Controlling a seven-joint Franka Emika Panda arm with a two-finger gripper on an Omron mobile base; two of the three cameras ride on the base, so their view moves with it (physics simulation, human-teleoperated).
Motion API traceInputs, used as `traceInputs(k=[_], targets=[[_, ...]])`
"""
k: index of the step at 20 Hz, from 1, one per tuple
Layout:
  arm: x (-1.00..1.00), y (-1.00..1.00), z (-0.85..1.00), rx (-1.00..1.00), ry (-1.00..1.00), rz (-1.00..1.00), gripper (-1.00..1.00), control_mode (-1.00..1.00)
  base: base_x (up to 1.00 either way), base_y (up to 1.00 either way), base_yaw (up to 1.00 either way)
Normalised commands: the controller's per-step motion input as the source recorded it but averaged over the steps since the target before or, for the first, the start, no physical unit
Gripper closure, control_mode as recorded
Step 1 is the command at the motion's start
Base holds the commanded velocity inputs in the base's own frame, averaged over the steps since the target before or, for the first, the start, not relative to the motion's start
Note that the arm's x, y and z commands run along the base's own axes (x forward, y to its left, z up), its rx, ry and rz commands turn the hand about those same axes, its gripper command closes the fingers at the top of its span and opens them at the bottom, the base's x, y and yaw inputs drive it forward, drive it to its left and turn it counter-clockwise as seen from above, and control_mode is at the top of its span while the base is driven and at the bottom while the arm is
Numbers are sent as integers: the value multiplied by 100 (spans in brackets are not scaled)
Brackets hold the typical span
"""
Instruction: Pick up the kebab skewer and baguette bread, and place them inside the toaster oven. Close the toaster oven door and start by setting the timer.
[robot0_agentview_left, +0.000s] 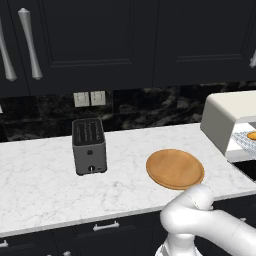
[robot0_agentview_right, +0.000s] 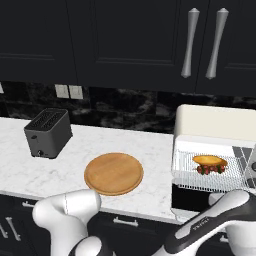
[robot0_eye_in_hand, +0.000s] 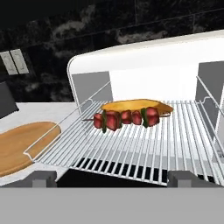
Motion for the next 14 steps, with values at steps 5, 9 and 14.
traceInputs(k=[5,9,14], targets=[[0,21,-21,7,-3,-20,-100,-100,0,0,0],[7,30,-15,0,-5,-15,-100,-100,0,0,0],[0,15,-18,0,-12,-5,-100,-100,0,0,0]])
